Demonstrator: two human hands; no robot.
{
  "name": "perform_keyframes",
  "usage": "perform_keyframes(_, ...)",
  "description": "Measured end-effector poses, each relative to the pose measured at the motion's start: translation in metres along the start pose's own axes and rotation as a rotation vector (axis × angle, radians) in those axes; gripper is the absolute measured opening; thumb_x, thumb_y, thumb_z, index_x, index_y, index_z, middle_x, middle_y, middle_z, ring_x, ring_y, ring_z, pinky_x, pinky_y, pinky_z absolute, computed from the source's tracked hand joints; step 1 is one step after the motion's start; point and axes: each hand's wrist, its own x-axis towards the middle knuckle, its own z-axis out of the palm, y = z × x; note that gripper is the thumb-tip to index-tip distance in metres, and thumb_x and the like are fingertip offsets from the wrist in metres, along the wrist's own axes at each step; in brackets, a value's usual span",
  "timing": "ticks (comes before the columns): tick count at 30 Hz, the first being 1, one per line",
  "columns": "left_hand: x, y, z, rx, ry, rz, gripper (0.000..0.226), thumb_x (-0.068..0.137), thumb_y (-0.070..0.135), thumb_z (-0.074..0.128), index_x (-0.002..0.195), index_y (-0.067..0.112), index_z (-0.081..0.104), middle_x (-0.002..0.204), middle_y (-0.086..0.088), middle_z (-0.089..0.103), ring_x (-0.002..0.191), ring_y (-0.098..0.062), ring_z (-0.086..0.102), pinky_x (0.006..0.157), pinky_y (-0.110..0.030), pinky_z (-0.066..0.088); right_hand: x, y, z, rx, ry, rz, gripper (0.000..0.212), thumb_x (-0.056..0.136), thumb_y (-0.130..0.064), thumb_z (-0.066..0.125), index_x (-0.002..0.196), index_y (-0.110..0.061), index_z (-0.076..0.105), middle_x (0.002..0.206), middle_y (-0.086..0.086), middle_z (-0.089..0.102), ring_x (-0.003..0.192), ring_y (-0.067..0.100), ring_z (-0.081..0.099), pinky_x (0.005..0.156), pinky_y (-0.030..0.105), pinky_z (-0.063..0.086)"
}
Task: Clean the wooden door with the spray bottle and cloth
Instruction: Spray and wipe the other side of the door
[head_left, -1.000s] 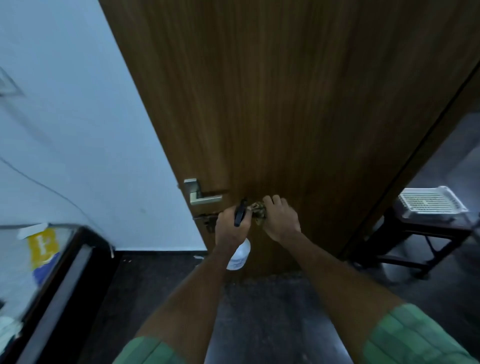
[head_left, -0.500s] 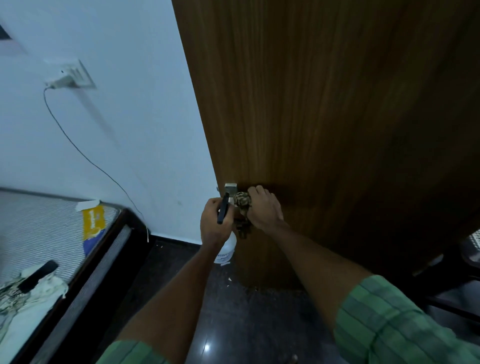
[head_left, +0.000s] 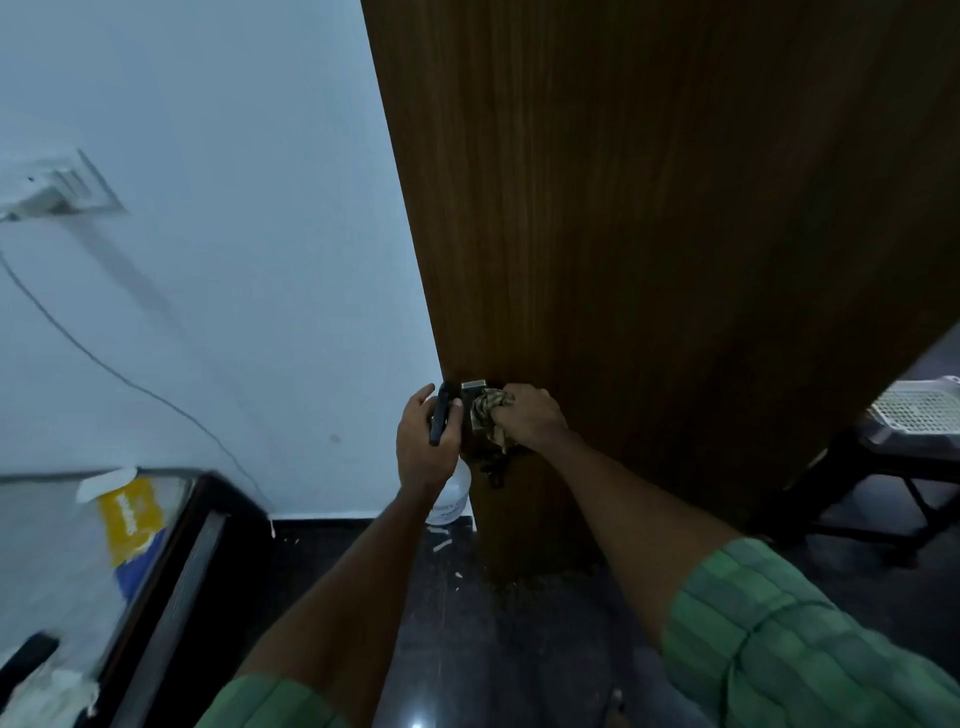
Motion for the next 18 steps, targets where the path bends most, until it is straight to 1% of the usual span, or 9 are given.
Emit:
perform_keyframes(1, 0.000, -0.003, -0.004, -0.001, -0.028, 0.005, 0.056, 0.096, 0.052, 0.059, 0.131, 0.010, 0.069, 0.130, -0.003, 0.070, 0.116, -0.020, 0.066, 0.096, -0.032, 0.056, -0.006, -0.003, 0.001, -0.002, 0.026, 0.024, 0.025, 0.080, -0.040, 0.055, 0.094, -0.023, 0.066, 0.085, -0.001, 0.068, 0.083, 0.024, 0.066, 0.073, 0.037, 0.054)
perform_keyframes(3, -0.003, -0.007, -0.012, 0.001, -0.111, 0.080, 0.047, 0.098, 0.044, 0.061, 0.130, 0.010, 0.069, 0.129, 0.000, 0.069, 0.114, -0.018, 0.065, 0.093, -0.020, 0.051, -0.021, -0.007, 0.007, -0.018, 0.098, 0.068, 0.032, 0.084, -0.040, 0.056, 0.109, -0.024, 0.067, 0.092, 0.000, 0.067, 0.082, 0.022, 0.062, 0.066, 0.032, 0.045)
perform_keyframes(5, -0.006, -0.014, -0.020, 0.024, -0.199, 0.157, 0.044, 0.099, 0.040, 0.062, 0.131, 0.012, 0.070, 0.131, 0.004, 0.066, 0.114, -0.013, 0.063, 0.091, -0.010, 0.047, -0.035, -0.008, 0.016, -0.055, 0.164, 0.105, 0.032, 0.088, -0.038, 0.056, 0.114, -0.024, 0.067, 0.096, 0.002, 0.067, 0.082, 0.023, 0.059, 0.073, 0.033, 0.043)
perform_keyframes(7, -0.009, -0.025, -0.028, 0.041, -0.257, 0.169, 0.044, 0.100, 0.042, 0.061, 0.130, 0.012, 0.072, 0.142, -0.002, 0.064, 0.118, -0.014, 0.062, 0.094, -0.019, 0.051, -0.056, -0.005, 0.027, -0.049, 0.226, 0.114, 0.032, 0.087, -0.038, 0.054, 0.112, -0.023, 0.066, 0.092, 0.000, 0.065, 0.083, 0.022, 0.058, 0.084, 0.036, 0.043)
perform_keyframes(9, -0.018, -0.033, -0.033, 0.035, -0.298, 0.198, 0.040, 0.100, 0.040, 0.062, 0.125, 0.011, 0.074, 0.142, -0.004, 0.065, 0.115, -0.016, 0.065, 0.091, -0.025, 0.053, -0.077, 0.005, 0.039, -0.037, 0.305, 0.093, 0.025, 0.088, -0.037, 0.050, 0.105, -0.024, 0.063, 0.089, -0.004, 0.062, 0.085, 0.021, 0.058, 0.087, 0.039, 0.039)
perform_keyframes(11, -0.033, -0.035, -0.034, 0.015, -0.353, 0.272, 0.037, 0.100, 0.040, 0.061, 0.123, 0.014, 0.074, 0.132, -0.001, 0.069, 0.109, -0.014, 0.067, 0.088, -0.026, 0.056, -0.099, 0.017, 0.047, -0.043, 0.391, 0.074, 0.023, 0.090, -0.034, 0.050, 0.105, -0.023, 0.063, 0.092, -0.006, 0.061, 0.090, 0.019, 0.059, 0.088, 0.039, 0.036)
perform_keyframes(13, -0.052, -0.036, -0.038, -0.026, -0.402, 0.311, 0.035, 0.099, 0.041, 0.061, 0.122, 0.017, 0.073, 0.116, 0.003, 0.073, 0.099, -0.011, 0.069, 0.084, -0.029, 0.060, -0.116, 0.025, 0.054, -0.029, 0.450, 0.067, 0.026, 0.090, -0.032, 0.052, 0.110, -0.021, 0.065, 0.097, -0.006, 0.064, 0.095, 0.017, 0.060, 0.093, 0.040, 0.039)
perform_keyframes(16, -0.079, -0.035, -0.038, -0.060, -0.417, 0.291, 0.025, 0.099, 0.037, 0.061, 0.113, 0.019, 0.073, 0.095, 0.006, 0.072, 0.083, -0.008, 0.067, 0.069, -0.030, 0.056, -0.135, 0.033, 0.054, -0.011, 0.458, 0.065, 0.024, 0.085, -0.034, 0.049, 0.100, -0.022, 0.063, 0.095, -0.003, 0.066, 0.092, 0.018, 0.060, 0.097, 0.045, 0.042)
perform_keyframes(18, -0.106, -0.028, -0.039, -0.102, -0.428, 0.303, 0.018, 0.098, 0.033, 0.062, 0.103, 0.019, 0.072, 0.086, 0.005, 0.069, 0.075, -0.010, 0.065, 0.062, -0.031, 0.052, -0.162, 0.042, 0.052, 0.014, 0.469, 0.086, 0.041, 0.083, -0.037, 0.046, 0.111, -0.018, 0.067, 0.105, 0.001, 0.070, 0.099, 0.020, 0.063, 0.101, 0.046, 0.044)
